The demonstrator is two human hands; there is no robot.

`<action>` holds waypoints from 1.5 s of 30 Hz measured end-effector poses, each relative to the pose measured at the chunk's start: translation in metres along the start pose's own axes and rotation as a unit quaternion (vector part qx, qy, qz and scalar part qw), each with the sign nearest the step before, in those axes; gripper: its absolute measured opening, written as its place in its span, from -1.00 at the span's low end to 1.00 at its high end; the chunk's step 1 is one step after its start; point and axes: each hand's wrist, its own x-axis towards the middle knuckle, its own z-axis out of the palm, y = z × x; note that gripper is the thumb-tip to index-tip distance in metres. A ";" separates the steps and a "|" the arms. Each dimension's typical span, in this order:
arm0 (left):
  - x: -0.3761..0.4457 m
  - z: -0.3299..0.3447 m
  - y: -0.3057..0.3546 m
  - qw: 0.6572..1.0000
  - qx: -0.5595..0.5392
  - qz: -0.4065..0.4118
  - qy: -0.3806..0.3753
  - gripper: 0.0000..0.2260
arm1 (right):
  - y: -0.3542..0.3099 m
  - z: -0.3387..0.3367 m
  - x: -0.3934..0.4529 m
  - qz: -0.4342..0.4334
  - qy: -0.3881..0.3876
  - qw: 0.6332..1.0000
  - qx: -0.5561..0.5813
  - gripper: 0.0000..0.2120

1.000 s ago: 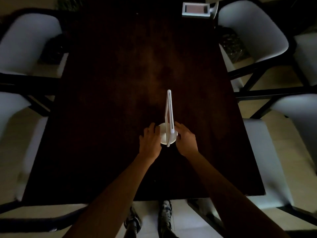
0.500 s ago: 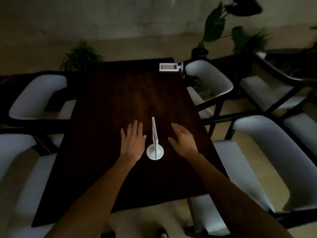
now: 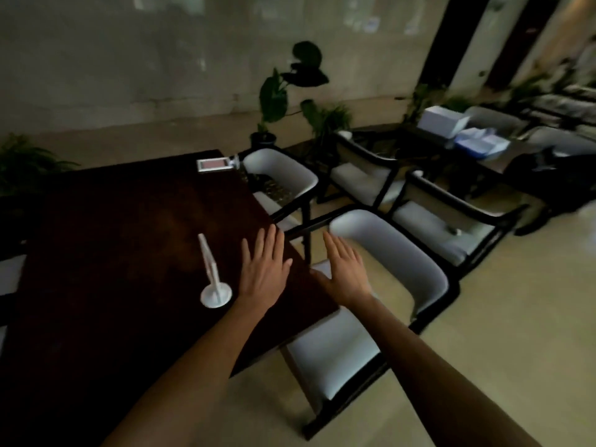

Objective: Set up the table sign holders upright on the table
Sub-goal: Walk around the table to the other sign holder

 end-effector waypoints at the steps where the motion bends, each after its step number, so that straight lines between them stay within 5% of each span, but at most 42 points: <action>1: 0.001 0.001 0.019 1.000 -0.007 0.020 -0.001 -0.43 | 0.014 -0.007 -0.008 0.013 0.006 1.000 -0.003 -0.22; 7: 0.015 0.014 0.143 0.990 -0.037 0.131 -0.037 -0.45 | 0.110 -0.046 -0.062 0.116 0.015 0.993 -0.024 -0.28; 15: 0.052 0.049 0.323 0.962 -0.109 0.215 -0.125 -0.63 | 0.276 -0.093 -0.112 0.236 -0.038 0.971 -0.009 -0.69; 23: 0.107 0.066 0.465 0.858 -0.086 0.221 -0.455 -0.61 | 0.423 -0.126 -0.114 0.278 -0.227 0.933 0.006 -0.61; 45: 0.373 0.190 0.635 0.847 -0.150 0.153 -0.486 -0.68 | 0.672 -0.136 0.092 0.266 -0.316 0.911 0.005 -0.62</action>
